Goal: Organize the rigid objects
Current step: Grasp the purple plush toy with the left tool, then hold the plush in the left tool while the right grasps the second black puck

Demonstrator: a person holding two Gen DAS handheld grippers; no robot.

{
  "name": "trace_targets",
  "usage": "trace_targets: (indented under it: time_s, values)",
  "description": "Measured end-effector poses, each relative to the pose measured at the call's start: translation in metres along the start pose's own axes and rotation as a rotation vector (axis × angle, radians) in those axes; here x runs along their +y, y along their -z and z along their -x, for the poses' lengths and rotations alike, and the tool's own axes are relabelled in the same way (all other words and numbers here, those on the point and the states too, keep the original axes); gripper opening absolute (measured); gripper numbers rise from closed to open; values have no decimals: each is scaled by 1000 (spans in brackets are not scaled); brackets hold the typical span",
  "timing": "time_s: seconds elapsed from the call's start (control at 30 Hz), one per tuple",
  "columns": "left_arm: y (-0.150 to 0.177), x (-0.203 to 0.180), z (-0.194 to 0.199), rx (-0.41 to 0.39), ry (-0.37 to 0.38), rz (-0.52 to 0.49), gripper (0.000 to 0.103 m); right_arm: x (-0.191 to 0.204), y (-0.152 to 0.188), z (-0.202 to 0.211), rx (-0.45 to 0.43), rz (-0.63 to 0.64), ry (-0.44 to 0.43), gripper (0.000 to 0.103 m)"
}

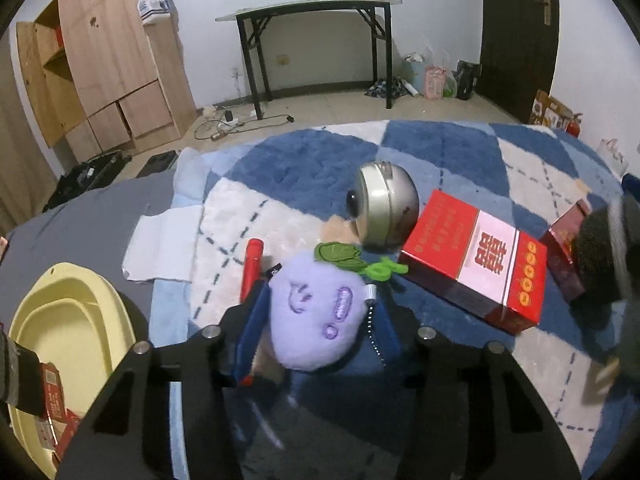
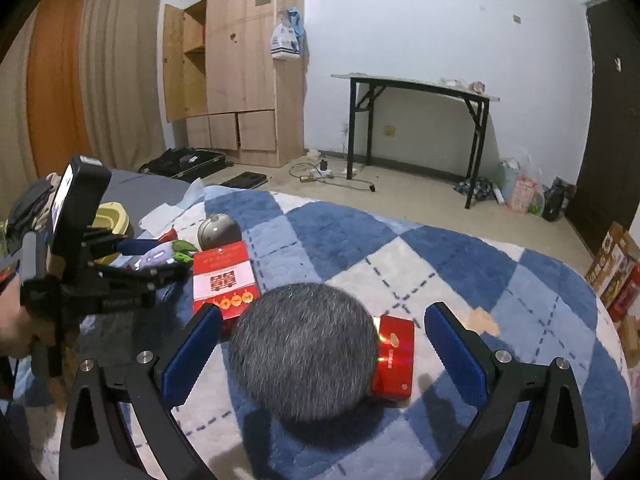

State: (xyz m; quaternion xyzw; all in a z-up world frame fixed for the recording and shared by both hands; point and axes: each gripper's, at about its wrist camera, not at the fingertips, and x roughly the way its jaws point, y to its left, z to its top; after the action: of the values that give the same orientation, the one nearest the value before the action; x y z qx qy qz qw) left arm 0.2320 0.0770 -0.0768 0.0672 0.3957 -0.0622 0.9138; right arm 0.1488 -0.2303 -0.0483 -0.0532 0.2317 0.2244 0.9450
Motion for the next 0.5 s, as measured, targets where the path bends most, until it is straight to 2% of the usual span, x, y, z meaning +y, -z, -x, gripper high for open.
trace_targets:
  time_s: [0.07, 0.3, 0.43, 0.5]
  values:
    - [0, 1, 1, -5, 2, -6, 46, 1, 1, -5, 8, 10, -3, 103]
    - [3, -3, 12, -21, 84, -37, 41, 6, 16, -1, 27, 21, 3, 103]
    - [5, -9, 24, -37, 136, -46, 40, -3, 25, 15, -2, -36, 3, 103]
    - [5, -17, 26, -35, 128, -81, 40, -11, 27, 23, -4, -70, -2, 103]
